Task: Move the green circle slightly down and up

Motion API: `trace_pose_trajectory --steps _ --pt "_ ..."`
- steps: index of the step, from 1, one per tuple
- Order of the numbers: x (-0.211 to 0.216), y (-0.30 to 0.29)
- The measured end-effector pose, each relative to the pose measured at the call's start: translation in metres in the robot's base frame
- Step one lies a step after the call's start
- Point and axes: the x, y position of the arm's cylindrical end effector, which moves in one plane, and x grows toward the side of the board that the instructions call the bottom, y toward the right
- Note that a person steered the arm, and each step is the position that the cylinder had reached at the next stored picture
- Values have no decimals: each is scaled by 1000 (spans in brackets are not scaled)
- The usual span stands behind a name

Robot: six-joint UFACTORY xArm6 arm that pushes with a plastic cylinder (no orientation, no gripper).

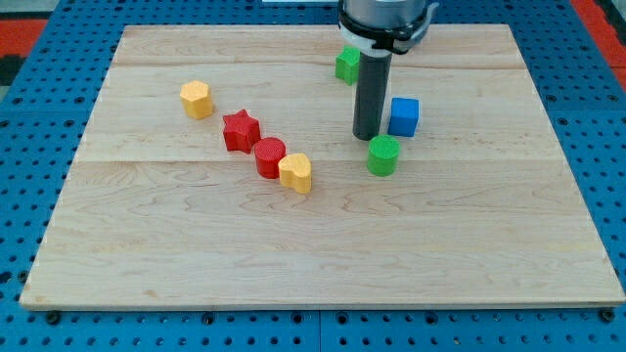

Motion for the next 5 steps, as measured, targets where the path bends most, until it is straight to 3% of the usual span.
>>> trace_pose_trajectory --steps 3,4,5 --pt "-6 42" --pt "23 79" --pt "67 54"
